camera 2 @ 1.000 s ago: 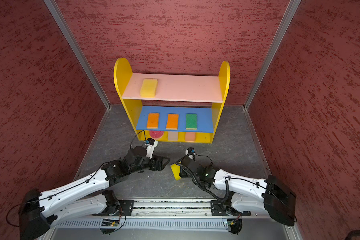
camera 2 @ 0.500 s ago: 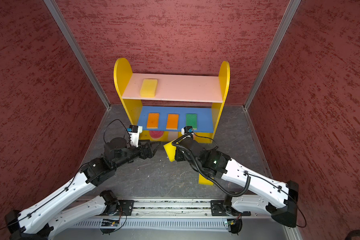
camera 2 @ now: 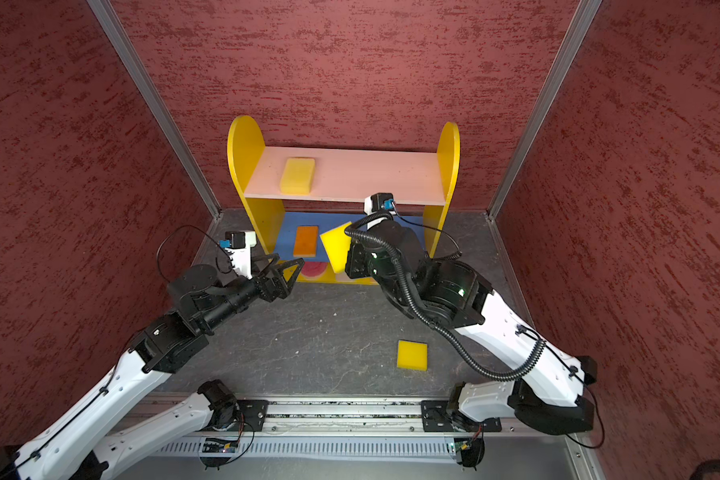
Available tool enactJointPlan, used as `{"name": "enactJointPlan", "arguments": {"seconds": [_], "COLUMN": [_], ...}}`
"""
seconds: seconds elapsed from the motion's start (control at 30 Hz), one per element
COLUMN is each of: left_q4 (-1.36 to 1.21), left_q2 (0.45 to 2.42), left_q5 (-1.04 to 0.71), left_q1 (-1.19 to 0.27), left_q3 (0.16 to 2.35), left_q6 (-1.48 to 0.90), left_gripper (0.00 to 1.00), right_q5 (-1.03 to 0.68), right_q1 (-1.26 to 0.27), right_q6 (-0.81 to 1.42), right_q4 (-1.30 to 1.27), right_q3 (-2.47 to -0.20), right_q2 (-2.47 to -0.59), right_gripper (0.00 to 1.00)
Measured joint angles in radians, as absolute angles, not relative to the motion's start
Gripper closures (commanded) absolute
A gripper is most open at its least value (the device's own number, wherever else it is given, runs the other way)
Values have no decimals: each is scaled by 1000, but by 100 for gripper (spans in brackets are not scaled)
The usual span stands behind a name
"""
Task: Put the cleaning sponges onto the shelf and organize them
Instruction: 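Raise the yellow sponge to the pink top shelf while the left arm rises, then set the sponge beside the first one while the left gripper reaches toward it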
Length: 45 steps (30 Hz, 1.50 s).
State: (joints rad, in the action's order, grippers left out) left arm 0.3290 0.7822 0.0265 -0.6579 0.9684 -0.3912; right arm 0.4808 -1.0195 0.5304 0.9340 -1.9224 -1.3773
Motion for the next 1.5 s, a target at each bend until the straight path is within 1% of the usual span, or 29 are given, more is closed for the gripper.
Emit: {"name": "enactJointPlan", "arguments": {"seconds": [0.2,0.37,0.47,0.7,0.87,1.2,1.3,1.5], "left_q4": [328,321,318,313,301,239,207,141], "left_q2": [788,794,795,810,829,860,891,979], "left_q5": [24,24,22,12,-6,-56,-81,-145], "left_q1": [-644,-639,-636,-623,-610,-605,-605,-605], "left_q3": [959,955,944,939,936,943,985,1131], "left_q6": [-396,-407,-413,-421,-430,-440,-445,-463], "left_gripper": [4,4,3,3,3,4,9,11], "right_q5": [467,389,333,230,169,149,149,161], "right_q1": [-898,-794,-742,-649,-618,-606,-601,-594], "right_q6": [450,426,427,458,487,566,585,629], "right_q4": [953,967,965,937,910,901,900,900], "right_q3": [-2232,-2407,-2461,-2474,-2475,-2476,-2476,-2476], "right_q2": [-1565,-1700,-1754,-1811,-1840,-1886,-1888,-1889], "right_gripper": [100,100,100,100,100,100,100,100]}}
